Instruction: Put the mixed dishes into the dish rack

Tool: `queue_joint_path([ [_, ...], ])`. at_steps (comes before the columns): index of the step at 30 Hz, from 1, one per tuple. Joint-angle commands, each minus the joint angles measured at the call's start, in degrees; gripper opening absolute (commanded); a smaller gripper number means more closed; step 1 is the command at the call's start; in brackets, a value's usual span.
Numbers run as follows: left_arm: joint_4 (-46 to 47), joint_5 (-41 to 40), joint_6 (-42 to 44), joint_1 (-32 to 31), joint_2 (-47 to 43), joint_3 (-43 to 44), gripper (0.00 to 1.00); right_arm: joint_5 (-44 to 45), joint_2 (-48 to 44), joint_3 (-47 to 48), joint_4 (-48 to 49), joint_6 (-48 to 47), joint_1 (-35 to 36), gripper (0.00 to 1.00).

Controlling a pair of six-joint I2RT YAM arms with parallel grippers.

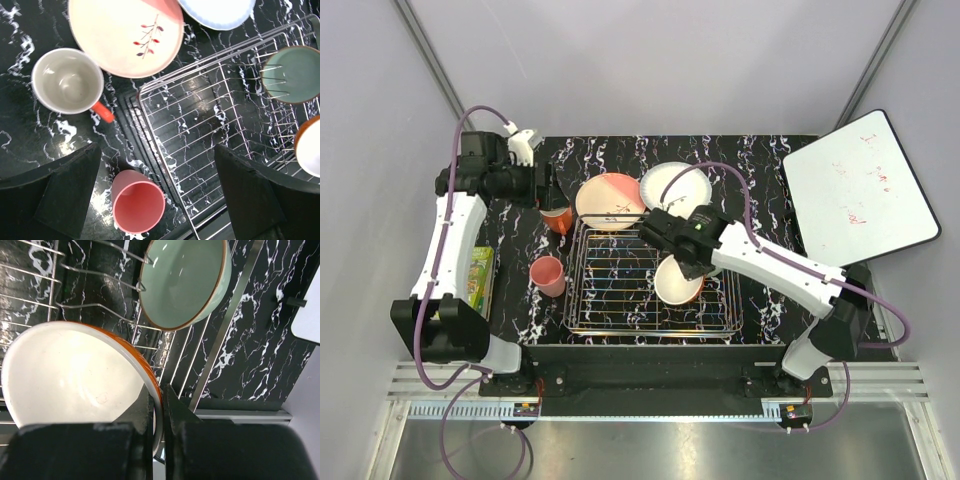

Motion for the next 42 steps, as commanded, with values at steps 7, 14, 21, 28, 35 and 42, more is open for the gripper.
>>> queue_joint_path([
  [7, 0.6, -3.0, 2.2, -8.4, -4.0, 7.0, 0.99, -3.5, 0.2, -13.9, -4.3, 4.3, 0.1, 0.12],
  [14, -0.5, -8.0, 4.6, -16.0, -5.0, 6.1, 0.99, -1.7, -0.7, -14.3, 0.4, 4.7, -0.5, 0.38],
  [21, -0.9, -11.9, 7.2, -21.0, -6.6, 6.3, 0.99, -0.3, -4.9, -11.1, 2.9, 4.3, -2.3, 0.64],
  [28, -1.4, -12.6, 7.1, -25.6, -6.1, 7.9, 0.99, -0.6, -10.2, -6.1, 3.7, 4.1, -4.8, 0.7],
  [35, -6.9, -17.3, 7.5, -37.4, -2.7, 14.0, 0.99, 6.2, -19.8, 4.5, 4.3, 4.6, -12.0, 0.76],
  [42, -9.3, -22.3, 1.5, -50.8, 0.0, 11.9, 0.99, 20.7, -29.4, -0.7, 14.7, 7.1, -18.6, 0.75],
])
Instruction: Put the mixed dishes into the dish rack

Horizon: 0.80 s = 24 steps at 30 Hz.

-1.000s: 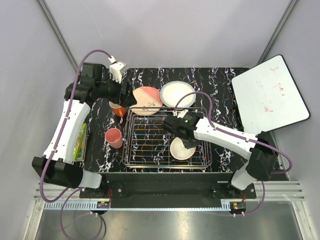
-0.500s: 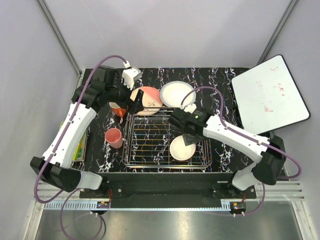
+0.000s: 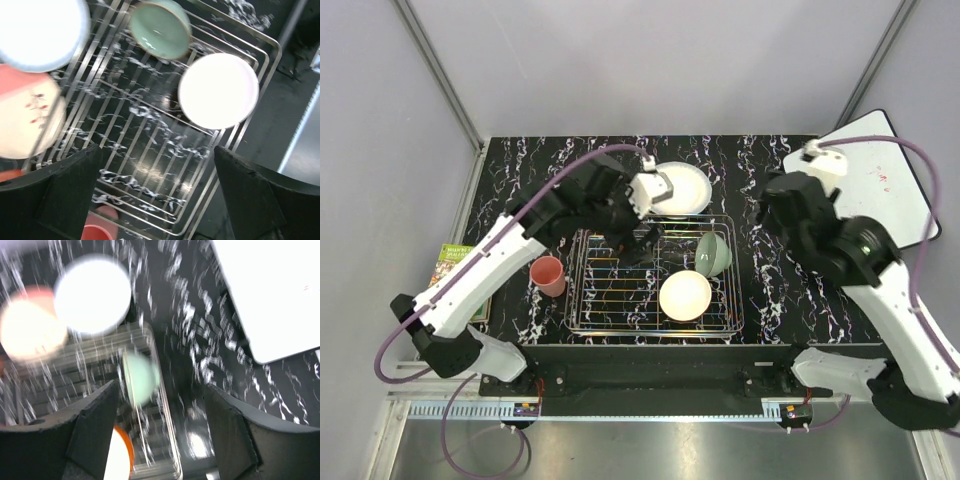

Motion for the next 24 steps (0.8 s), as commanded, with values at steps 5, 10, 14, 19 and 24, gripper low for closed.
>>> queue_joint_path([
  [5, 1.1, -6.1, -8.5, -10.1, 5.7, -4.4, 0.99, 7.8, -5.7, -10.9, 9.0, 6.1, -6.6, 0.76],
  [10, 2.8, -5.9, -11.4, -14.8, 12.2, 0.0, 0.99, 6.4, -7.2, -13.3, 9.9, 6.2, -9.6, 0.77],
  [14, 2.8, -4.6, -13.7, -18.0, 16.4, 3.5, 0.99, 4.7, -6.0, -12.8, 10.4, 3.8, -13.0, 0.77],
  [19, 3.0, -3.7, -14.1, -19.0, 19.8, 7.5, 0.99, 2.8, -5.9, -13.7, 11.7, 2.8, -16.2, 0.77],
  [24, 3.1, -2.2, -13.8, -19.3, 23.6, 10.0, 0.98, -0.4, -4.7, -15.1, 12.9, 2.8, -20.3, 0.77],
])
